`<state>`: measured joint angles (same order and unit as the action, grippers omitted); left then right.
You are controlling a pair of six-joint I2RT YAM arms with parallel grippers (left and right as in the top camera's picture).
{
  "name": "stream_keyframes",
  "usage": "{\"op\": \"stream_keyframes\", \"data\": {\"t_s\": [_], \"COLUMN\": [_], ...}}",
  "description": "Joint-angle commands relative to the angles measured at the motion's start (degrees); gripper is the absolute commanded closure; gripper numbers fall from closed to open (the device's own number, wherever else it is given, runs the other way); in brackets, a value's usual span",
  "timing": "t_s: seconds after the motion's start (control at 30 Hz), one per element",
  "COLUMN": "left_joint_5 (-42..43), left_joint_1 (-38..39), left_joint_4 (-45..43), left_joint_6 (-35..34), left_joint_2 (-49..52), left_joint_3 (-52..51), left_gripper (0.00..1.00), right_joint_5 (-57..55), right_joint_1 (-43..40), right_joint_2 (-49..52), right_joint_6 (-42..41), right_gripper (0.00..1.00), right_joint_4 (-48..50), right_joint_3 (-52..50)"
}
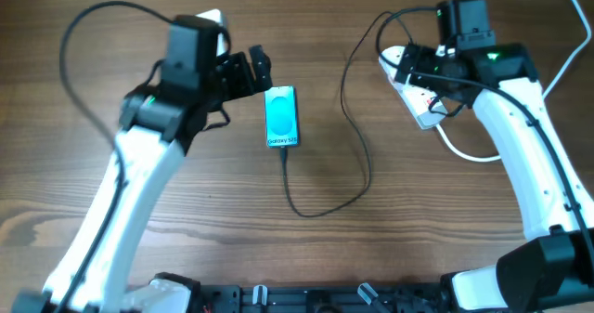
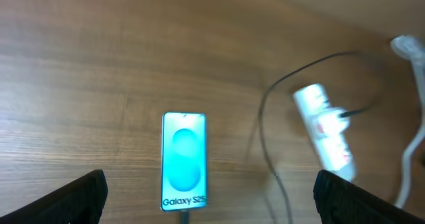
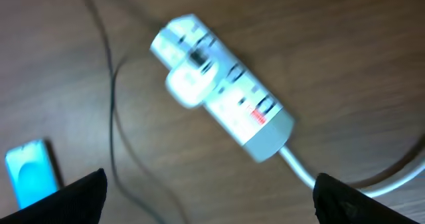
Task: Plug charger to phone and switch on socket
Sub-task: 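Press the white power strip's switch down with the right gripper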
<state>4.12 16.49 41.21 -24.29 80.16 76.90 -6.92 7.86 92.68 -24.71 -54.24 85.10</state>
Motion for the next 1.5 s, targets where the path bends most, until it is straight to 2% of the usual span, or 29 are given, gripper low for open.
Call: {"op": "stream_keyframes", "data": {"t_s": [0.0,0.13,0.37,0.83,1.0,1.47], "left_joint_5": [-0.81,-0.79,-0.79,-0.79,-0.79,-0.79], "left_joint_1": [-0.37,-0.35,-0.35,-0.35,-0.35,-0.35], "left_joint_4": [5.2,10.93,11.04,11.04,11.04,11.04], "left_joint_6": [0.5,0.5,0.5,0.5,0.5,0.5], "left_joint_2": [-3.39,-3.5,-3.34,-3.34,-3.34,-3.34], "left_joint_3": [-0.07,-0.07,-0.07,-0.07,-0.07,-0.07], "left_gripper": [0.0,0.0,0.0,0.0,0.0,0.0], "right_joint_5": [-3.23,-2.01,-6.03,-3.3,7.48,9.92], "right_joint_1": [-4.22,-7.96,-8.66,-10.71,-13.88,-14.14], "right_joint_2": [1.36,5.7,11.72,20.48,23.06,27.65], "right_joint_6": [0.79,6.78,8.24,14.67,18.53,16.74], "right_gripper": [0.0,0.0,0.0,0.0,0.0,0.0], "right_joint_4": [1.97,4.74,8.22,13.14,14.16,16.35], "right_joint_3": [-0.33,-0.33,-0.33,-0.33,-0.33,-0.33]}}
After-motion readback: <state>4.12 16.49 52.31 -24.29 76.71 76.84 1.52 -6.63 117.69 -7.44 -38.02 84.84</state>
